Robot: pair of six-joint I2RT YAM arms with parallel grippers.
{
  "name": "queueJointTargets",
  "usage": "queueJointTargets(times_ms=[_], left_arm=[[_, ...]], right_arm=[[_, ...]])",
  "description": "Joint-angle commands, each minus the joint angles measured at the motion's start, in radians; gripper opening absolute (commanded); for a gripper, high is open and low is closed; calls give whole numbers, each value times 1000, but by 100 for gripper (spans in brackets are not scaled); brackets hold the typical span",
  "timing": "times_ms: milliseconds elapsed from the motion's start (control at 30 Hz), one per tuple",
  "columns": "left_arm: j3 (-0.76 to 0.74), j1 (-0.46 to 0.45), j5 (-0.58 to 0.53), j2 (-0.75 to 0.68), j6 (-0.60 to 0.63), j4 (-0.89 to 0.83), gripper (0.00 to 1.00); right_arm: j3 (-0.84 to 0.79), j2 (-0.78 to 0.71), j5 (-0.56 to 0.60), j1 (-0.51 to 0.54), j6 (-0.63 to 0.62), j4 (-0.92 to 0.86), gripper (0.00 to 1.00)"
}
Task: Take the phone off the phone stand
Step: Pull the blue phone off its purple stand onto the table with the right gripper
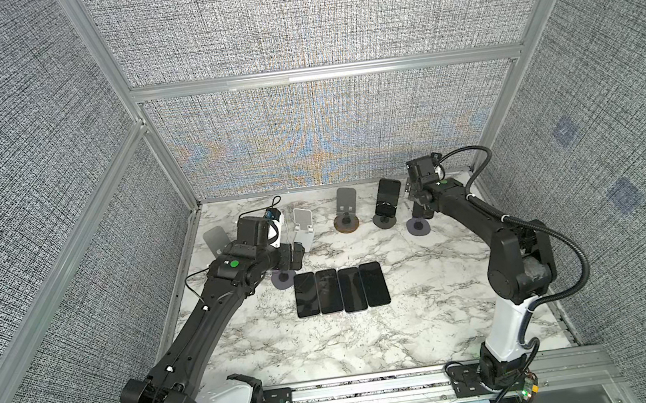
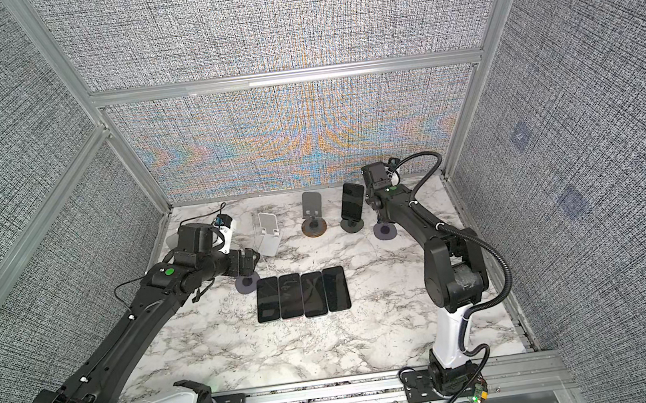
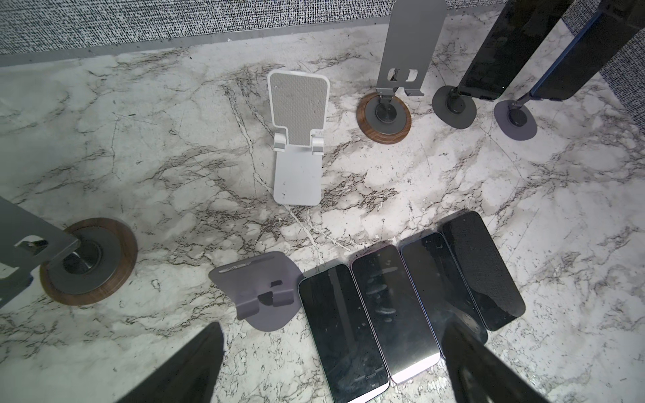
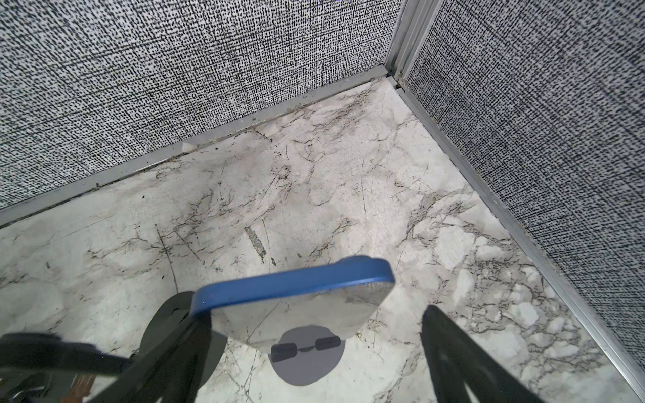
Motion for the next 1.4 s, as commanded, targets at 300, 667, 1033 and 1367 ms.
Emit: queueJointTargets(times_ms=[300,667,1033,1367], left_arm=[[-1,7,6,-13,14,7,99],[-2,14,7,-24,12,9,99],[-2,19,9,-27,10,9,99],[-6,27,8,-41,7,16,99]], right_arm=[[4,8,17,5,-55,41,81],[6,21,15,6,-61,48,75],[-1,19,14,5,-66,59,66],[3,17,7,5,-63,45,64]])
